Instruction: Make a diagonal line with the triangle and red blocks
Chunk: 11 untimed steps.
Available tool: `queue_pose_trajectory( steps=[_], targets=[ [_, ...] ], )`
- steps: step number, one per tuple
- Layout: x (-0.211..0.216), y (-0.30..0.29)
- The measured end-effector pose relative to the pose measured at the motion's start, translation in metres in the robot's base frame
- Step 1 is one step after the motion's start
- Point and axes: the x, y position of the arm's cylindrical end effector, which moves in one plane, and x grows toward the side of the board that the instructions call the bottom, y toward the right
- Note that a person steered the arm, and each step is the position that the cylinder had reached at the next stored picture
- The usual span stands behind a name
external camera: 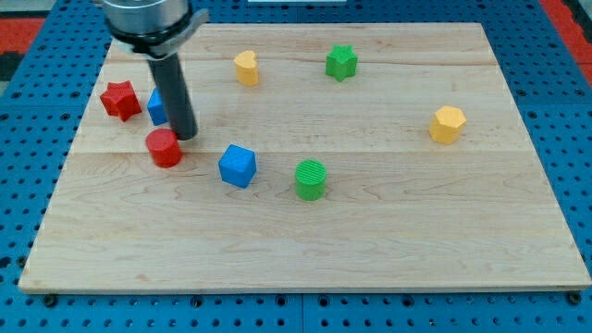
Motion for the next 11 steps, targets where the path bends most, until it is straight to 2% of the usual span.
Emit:
queue_pose_trajectory(
  steps=[1, 2, 3, 5, 6, 7, 8, 9, 10, 11],
  targets=[
    [-0.01, -0.044],
    [-0.033, -0.027],
    [-0.033, 0.015],
    [-0.044, 0.016],
    [-0.036, 0.016],
    [0.004, 0.012],
    [0.006, -0.053],
    [-0.006, -0.095],
    [-0.049, -0.102],
    [-0.051, -0.108]
  ],
)
